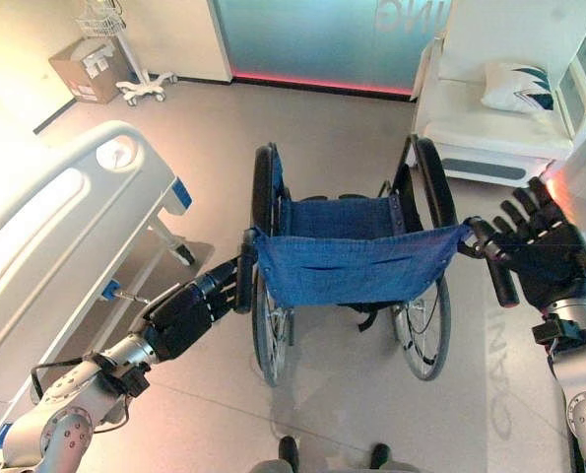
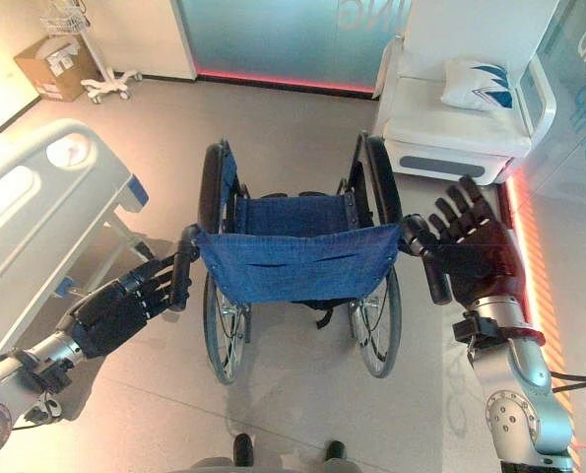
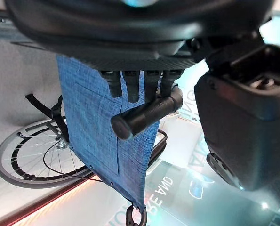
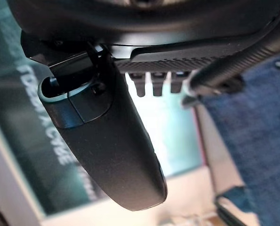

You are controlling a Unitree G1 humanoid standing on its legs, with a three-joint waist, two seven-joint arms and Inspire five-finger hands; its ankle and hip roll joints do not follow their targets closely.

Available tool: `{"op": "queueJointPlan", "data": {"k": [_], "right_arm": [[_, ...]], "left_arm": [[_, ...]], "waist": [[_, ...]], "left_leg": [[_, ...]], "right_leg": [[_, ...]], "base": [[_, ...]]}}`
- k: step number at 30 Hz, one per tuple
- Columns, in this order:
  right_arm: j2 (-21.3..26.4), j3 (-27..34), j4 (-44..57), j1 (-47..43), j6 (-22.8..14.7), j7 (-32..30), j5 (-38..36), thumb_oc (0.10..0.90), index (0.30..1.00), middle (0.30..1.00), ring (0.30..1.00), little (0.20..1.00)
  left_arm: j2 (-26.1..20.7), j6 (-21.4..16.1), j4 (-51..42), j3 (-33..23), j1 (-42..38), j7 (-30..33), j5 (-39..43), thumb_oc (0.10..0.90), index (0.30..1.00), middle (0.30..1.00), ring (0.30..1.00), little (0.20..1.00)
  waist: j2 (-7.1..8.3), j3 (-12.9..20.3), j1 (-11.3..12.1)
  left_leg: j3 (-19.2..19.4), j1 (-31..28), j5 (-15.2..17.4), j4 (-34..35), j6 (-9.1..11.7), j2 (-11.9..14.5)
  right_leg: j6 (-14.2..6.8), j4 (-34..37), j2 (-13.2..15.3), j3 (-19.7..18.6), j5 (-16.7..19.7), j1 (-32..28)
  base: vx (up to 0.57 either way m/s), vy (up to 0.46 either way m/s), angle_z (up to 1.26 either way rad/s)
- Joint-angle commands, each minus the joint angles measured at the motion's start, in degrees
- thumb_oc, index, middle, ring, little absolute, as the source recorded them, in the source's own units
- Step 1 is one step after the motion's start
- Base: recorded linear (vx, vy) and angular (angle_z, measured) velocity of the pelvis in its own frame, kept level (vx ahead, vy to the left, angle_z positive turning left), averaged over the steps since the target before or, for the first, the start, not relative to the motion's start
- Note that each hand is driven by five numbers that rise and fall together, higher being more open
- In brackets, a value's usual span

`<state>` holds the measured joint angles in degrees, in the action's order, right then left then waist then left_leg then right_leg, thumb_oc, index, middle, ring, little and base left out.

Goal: Push the wheelchair next to the bed

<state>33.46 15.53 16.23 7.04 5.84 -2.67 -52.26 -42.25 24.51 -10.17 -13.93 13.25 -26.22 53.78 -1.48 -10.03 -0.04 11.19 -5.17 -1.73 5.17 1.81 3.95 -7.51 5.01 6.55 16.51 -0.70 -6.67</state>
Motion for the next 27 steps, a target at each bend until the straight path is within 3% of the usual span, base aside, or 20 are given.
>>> {"op": "queueJointPlan", "data": {"k": [1, 9, 14, 16, 20, 27], "right_arm": [[6.0, 0.5, 4.2, -5.5, -2.7, 3.2, -0.9, 0.800, 0.900, 0.900, 0.900, 0.900], [9.9, 0.1, 1.8, -5.0, 0.7, -0.4, 9.4, 0.800, 0.900, 0.900, 0.900, 0.900], [11.9, -1.0, 0.8, -6.0, 2.2, -1.8, 11.6, 0.800, 0.900, 0.900, 0.900, 0.900], [13.1, -2.0, -0.2, -7.0, 2.5, -5.2, 18.3, 0.800, 0.900, 0.900, 0.900, 0.900], [15.8, -2.4, -1.9, -8.3, 3.1, -11.2, 23.5, 0.800, 0.900, 0.900, 0.900, 0.900], [17.2, -2.4, -2.1, -10.4, 1.5, -18.2, 27.0, 0.800, 0.900, 0.900, 0.900, 0.900]], "left_arm": [[-3.3, -4.6, -6.3, -0.2, -7.3, -2.6, 2.2, 0.800, 0.900, 0.900, 0.900, 0.900], [-4.9, -4.7, -5.4, -0.1, -6.8, -1.6, 2.9, 0.800, 0.900, 0.900, 0.900, 0.900], [-5.4, -4.9, -5.4, 0.9, -7.6, -0.9, 3.0, 0.800, 0.900, 0.900, 0.900, 0.900], [-5.7, -5.4, -5.1, 1.9, -8.3, -0.2, 3.3, 0.800, 0.900, 0.900, 0.900, 0.900], [-6.9, -5.4, -5.0, 2.8, -9.3, 1.0, 4.4, 0.800, 0.900, 0.900, 0.900, 0.900], [-7.0, -5.3, -4.8, 3.3, -10.2, 2.0, 4.7, 0.800, 0.900, 0.900, 0.900, 0.900]], "waist": [[-0.24, 3.1, 0.1], [-0.16, 2.7, 0.3], [-0.23, 2.3, 0.4], [-0.30, 2.1, 0.5], [-0.44, 1.9, 0.7], [-0.82, 1.4, 1.1]], "left_leg": [[2.8, -0.6, 0.8, -0.2, 2.4, 2.2], [2.6, -0.6, 0.6, -0.2, 2.5, 2.2], [2.4, -0.6, 0.4, -0.2, 2.5, 2.2], [2.3, -0.6, 0.4, -0.3, 2.6, 2.1], [2.2, -0.7, 0.4, -0.3, 2.6, 2.1], [1.5, -0.5, 0.5, -0.4, 2.4, 1.8]], "right_leg": [[-0.6, -3.2, 2.1, -0.3, 0.9, 2.4], [-0.5, -3.0, 1.9, -0.1, 0.9, 2.1], [-0.4, -3.0, 1.8, -0.1, 0.9, 1.9], [-0.4, -3.1, 1.8, -0.1, 0.9, 1.9], [-0.5, -3.1, 1.8, -0.2, 0.8, 1.8], [-0.4, -3.3, 1.7, -0.5, 0.7, 1.8]], "base": [[0.00, 0.000, 0.00], [0.00, 0.000, 0.00], [0.00, 0.000, 0.00], [0.00, 0.000, 0.00], [0.00, 0.000, 0.00], [0.01, -0.002, 0.02]]}}
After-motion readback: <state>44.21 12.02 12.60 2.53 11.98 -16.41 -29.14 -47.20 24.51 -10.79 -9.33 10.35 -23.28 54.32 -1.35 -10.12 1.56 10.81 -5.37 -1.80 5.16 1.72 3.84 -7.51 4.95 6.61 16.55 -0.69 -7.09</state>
